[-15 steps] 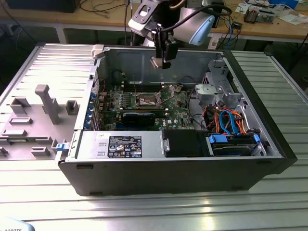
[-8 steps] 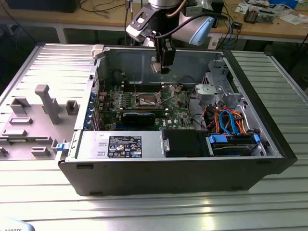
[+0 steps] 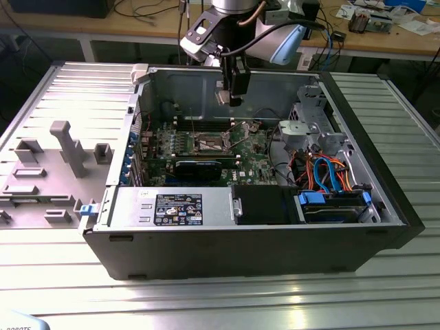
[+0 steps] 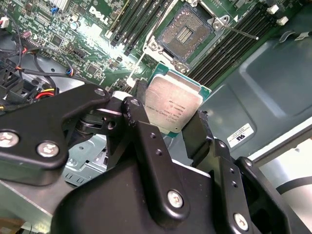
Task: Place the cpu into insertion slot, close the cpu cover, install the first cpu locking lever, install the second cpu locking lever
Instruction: 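Place the cpu into insertion slot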
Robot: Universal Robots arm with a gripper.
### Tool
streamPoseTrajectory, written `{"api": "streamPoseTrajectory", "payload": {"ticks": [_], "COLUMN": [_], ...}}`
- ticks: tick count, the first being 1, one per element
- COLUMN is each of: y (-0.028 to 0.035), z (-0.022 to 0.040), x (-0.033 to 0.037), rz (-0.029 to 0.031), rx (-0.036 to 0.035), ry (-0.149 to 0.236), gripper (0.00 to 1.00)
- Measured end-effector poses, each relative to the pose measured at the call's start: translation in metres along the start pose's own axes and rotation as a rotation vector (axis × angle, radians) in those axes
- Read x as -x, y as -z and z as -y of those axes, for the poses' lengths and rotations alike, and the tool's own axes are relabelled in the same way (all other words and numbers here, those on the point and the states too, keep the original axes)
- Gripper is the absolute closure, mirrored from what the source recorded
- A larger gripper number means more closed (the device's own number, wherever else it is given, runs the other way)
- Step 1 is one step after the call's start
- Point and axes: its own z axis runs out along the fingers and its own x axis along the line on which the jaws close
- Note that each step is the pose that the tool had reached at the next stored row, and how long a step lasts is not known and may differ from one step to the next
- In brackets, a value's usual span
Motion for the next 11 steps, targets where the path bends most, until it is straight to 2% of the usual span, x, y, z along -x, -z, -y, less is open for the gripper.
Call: {"api": "streamPoseTrajectory", "payload": {"ticks": [11], "y": [-0.0023], "z": [0.0002], "x": [0.0000], "rz": [0.0006], "rx": [0.0001], "ry": [-0.007], "gripper": [0.46]}}
